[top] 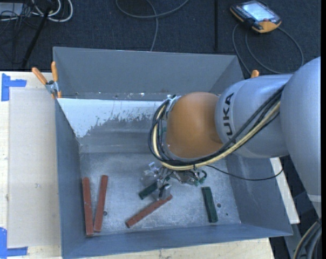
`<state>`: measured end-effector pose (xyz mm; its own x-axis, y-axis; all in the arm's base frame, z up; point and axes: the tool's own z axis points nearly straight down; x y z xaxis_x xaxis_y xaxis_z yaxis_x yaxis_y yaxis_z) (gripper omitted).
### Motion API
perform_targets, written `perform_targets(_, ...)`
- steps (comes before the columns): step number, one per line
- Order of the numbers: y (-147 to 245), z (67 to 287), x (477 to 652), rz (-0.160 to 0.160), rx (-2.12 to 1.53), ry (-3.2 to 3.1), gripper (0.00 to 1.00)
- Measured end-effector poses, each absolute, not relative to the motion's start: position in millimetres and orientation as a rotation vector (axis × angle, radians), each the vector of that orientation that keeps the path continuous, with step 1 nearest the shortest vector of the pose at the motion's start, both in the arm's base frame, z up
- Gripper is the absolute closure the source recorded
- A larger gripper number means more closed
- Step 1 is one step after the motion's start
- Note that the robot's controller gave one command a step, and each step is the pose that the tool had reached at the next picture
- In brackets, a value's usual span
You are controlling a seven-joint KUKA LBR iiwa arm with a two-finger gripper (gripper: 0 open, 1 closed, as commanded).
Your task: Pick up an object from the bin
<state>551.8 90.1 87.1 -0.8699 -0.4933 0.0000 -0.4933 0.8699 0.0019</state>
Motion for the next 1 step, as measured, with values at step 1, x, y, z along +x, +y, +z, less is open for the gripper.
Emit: perform_targets(1, 47.9, 198.9, 558.1, -0.001, 0.839, -3.029, 1.00)
